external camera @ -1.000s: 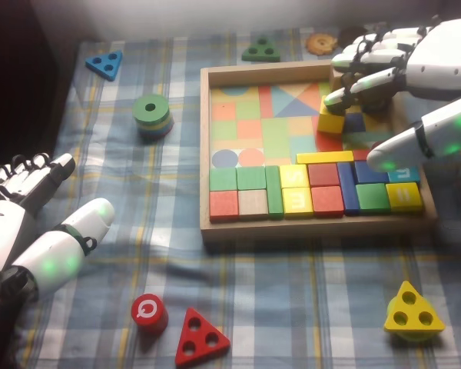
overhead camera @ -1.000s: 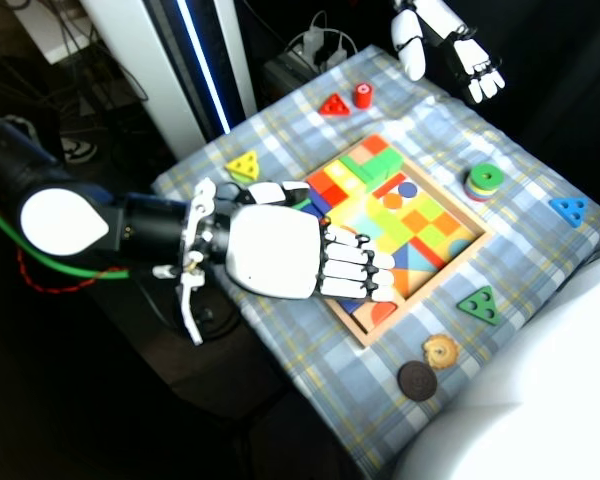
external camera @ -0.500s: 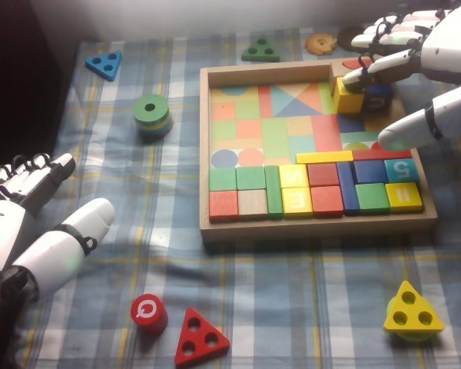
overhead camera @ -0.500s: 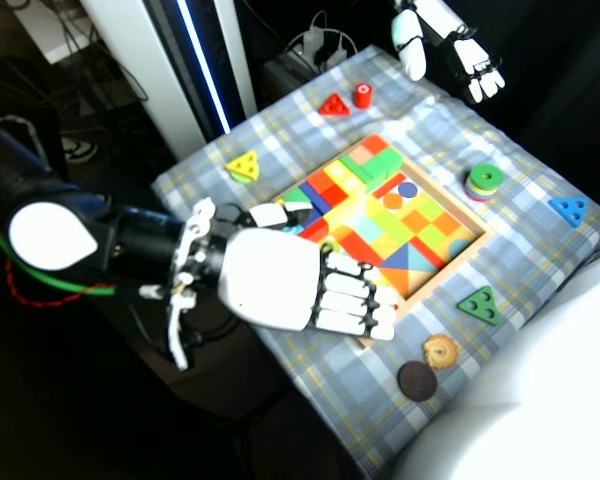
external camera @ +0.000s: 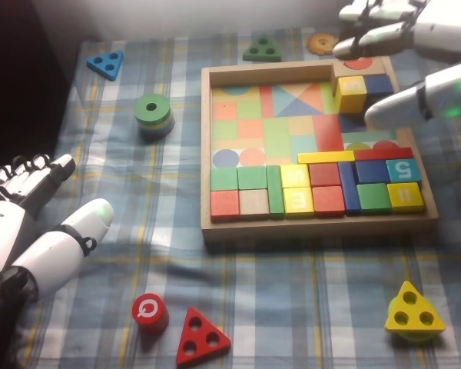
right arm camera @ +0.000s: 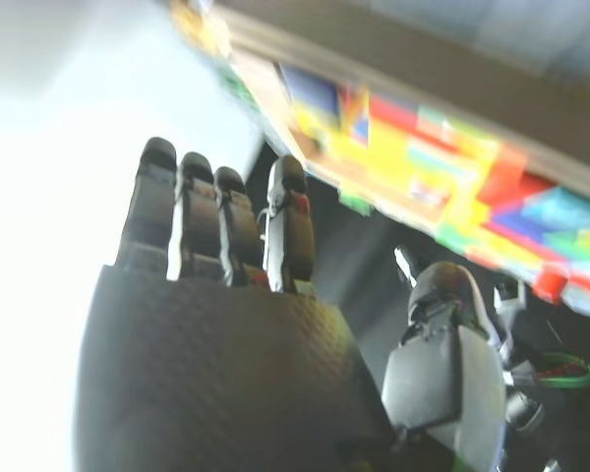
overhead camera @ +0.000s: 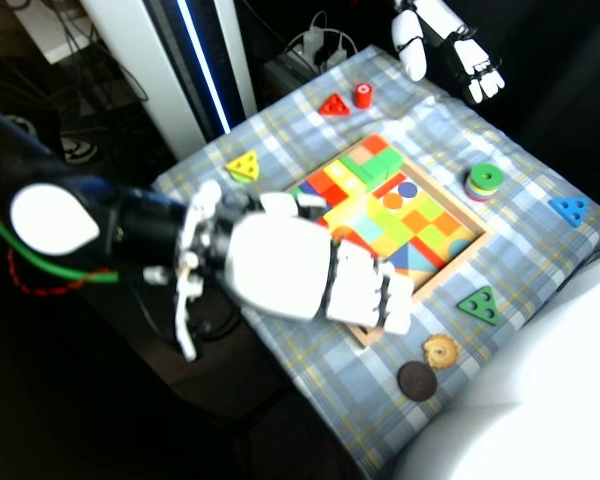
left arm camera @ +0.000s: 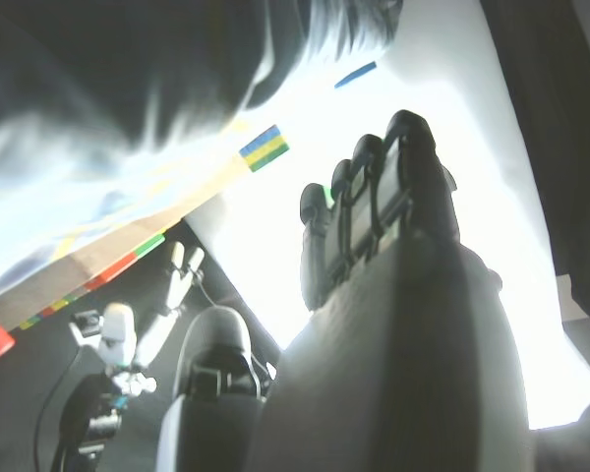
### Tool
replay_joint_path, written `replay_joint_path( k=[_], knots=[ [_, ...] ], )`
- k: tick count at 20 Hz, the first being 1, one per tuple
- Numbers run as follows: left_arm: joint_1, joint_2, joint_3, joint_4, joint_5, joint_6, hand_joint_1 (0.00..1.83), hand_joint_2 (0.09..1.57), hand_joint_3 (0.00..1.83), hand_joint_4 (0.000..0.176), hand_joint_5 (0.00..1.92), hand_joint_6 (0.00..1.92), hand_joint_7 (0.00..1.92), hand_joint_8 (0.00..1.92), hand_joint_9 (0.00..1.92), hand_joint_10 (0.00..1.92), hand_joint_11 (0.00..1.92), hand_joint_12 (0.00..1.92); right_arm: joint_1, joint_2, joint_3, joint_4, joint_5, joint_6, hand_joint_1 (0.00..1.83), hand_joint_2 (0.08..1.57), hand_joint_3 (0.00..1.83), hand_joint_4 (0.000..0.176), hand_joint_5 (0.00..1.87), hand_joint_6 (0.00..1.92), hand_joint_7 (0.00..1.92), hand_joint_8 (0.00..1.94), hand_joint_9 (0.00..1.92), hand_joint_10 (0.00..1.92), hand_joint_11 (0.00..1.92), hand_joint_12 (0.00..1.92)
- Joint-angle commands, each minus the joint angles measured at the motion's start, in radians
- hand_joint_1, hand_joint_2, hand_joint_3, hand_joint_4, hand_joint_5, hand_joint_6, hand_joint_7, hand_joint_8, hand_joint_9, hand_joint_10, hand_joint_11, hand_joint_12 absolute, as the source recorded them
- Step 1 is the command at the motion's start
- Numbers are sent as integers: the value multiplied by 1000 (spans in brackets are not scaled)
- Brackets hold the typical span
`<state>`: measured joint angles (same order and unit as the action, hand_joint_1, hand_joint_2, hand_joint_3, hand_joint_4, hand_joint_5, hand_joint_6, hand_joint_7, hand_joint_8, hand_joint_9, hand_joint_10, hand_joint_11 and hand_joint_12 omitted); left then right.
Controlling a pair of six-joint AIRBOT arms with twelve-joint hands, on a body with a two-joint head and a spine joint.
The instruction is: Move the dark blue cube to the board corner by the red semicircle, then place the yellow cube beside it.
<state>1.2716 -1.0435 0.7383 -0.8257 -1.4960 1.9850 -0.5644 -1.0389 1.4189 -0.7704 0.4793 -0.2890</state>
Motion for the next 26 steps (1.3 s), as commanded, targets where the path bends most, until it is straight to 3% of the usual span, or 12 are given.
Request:
replay_joint_path(
  k=[1,2,4,7,8,9,12,15,21,24,26],
  knots=[
    [-4,-1,3,47,-113,-5,0,1222,4,0,273,9,161,5,106,8,0,0,13,17,-11,57,100,0,0,1008,32,24,314,4,0,0,0,0,0,0],
    [-4,-1,2,46,-113,-5,0,1221,3,0,277,10,164,6,108,9,0,0,13,32,-26,71,118,0,0,1019,36,0,305,0,0,0,0,0,0,0],
    [-3,-1,2,46,-114,-5,0,1216,1,0,279,8,168,5,117,12,1,1,13,75,-61,117,156,-9,0,1022,37,0,301,0,0,0,0,0,0,0],
    [-3,-1,2,46,-117,-5,0,1230,7,0,268,3,158,1,112,9,0,0,-13,156,-158,277,205,-193,0,1004,26,0,310,3,0,0,0,0,0,0],
    [-2,1,2,46,-122,-5,0,1233,8,0,271,4,161,2,113,9,0,0,-47,185,-206,353,250,-276,0,1201,48,0,297,3,13,0,0,0,0,0],
    [-1,2,1,46,-125,-5,0,1233,8,0,271,4,161,2,113,9,0,0,-62,196,-226,389,269,-313,0,1201,48,0,297,3,13,0,0,0,0,0],
    [-1,5,-1,47,-144,-5,0,1237,10,0,273,5,157,5,98,7,0,0,-224,243,-332,640,433,-553,0,1285,24,0,230,0,0,0,0,0,0,0],
    [-6,18,-3,62,-147,-5,0,1241,11,0,279,7,151,2,85,2,0,0,-407,255,-402,875,647,-687,0,1222,0,0,179,0,0,0,0,0,0,0],
    [-20,43,-6,97,-170,-4,0,1202,0,0,254,0,140,1,55,4,0,0,-744,240,-476,1213,1045,-705,0,1178,0,0,168,0,7,1,0,0,0,0],
    [-21,38,-7,92,-163,-4,0,1180,0,30,217,0,118,0,37,0,0,0,-829,204,-507,1313,1156,-705,0,1128,0,4,185,7,18,5,0,0,0,0],
    [-19,37,-7,82,-165,-4,0,1194,0,23,230,7,121,2,33,0,0,0,-844,184,-517,1340,1186,-705,0,1104,0,11,180,0,11,0,0,0,0,0]
  ],
)
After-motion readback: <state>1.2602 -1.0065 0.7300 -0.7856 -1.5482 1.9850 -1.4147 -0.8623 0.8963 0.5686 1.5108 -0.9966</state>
